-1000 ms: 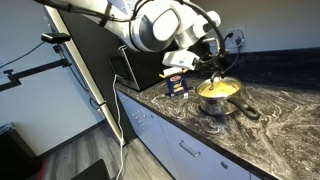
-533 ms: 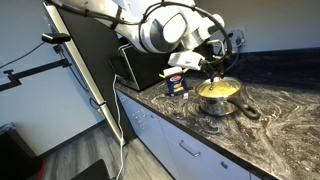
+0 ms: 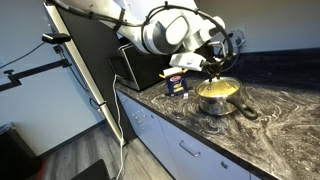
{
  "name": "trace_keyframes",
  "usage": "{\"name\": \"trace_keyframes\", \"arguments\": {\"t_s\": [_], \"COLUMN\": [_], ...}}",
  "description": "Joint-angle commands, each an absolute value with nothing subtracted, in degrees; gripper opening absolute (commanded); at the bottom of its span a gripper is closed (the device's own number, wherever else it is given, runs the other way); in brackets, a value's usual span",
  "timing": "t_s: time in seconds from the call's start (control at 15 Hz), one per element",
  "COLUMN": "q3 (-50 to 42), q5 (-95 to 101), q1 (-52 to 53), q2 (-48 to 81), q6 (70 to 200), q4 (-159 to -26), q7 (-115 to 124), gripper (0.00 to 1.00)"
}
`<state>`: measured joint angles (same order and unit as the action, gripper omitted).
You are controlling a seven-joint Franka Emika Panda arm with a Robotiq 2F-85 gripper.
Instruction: Remove the glass lid from the silver pot and put it on the table
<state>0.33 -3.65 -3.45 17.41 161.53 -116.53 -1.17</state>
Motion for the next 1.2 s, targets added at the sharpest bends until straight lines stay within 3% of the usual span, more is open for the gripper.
{"name": "trace_keyframes", "arguments": {"t_s": [0.0, 1.13], "q3": [0.71, -3.64], "q5": [-4.04, -0.68], "q1": [-3.49, -3.29], "q2": [15.65, 8.93], "q6": [160.16, 161.07], "q4": [-116.34, -117.01], "q7": [-2.26, 2.37], "gripper": [0.04, 0.04]}}
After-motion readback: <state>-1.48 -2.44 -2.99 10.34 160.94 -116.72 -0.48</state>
